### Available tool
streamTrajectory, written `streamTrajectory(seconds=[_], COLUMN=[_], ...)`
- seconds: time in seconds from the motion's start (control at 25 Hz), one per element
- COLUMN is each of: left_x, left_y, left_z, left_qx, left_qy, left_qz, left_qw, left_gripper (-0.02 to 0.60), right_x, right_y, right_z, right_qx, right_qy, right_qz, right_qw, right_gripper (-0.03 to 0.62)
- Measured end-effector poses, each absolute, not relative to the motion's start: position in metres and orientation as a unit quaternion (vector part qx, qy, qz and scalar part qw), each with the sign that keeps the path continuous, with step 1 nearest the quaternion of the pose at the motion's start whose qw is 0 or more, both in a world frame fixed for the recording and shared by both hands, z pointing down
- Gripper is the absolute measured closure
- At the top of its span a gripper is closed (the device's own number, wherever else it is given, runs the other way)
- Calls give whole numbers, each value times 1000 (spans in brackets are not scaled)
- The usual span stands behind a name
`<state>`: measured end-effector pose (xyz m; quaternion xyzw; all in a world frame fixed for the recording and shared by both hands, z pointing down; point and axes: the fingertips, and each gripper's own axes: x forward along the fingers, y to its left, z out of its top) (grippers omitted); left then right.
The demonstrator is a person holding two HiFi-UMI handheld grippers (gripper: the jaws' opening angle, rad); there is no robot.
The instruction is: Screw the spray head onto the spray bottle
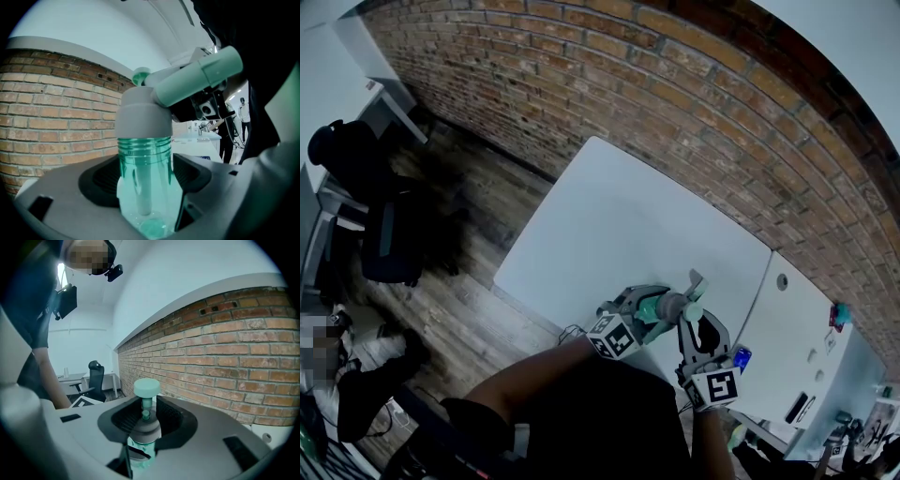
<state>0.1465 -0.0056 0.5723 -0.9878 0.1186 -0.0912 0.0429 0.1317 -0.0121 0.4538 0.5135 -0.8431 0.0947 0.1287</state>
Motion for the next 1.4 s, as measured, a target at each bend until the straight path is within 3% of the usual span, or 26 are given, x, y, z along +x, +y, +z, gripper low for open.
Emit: streamTrajectory(seconds=[0.28,0.48,0.76,1.0,1.4], left_x=[143,145,143,139,141], left_y=[-5,-6,-5,-11,-12], left_z=[571,573,575,574,577], left_qx=[-988,-988,-988,-981,-978], left_qy=[114,113,119,167,179], left_qz=[-94,-94,-97,-92,-99], left_qw=[41,38,33,31,24], left_gripper=[255,256,255,255,255], right_x=[129,132,135,131,129], right_y=[-16,-12,-4,7,3], right_z=[447,453,447,457,455], right_qx=[495,457,404,345,303], right_qy=[-853,-865,-886,-891,-910], right_qz=[118,100,91,90,66], right_qw=[112,178,209,280,274], right_gripper=[464,431,428,416,414])
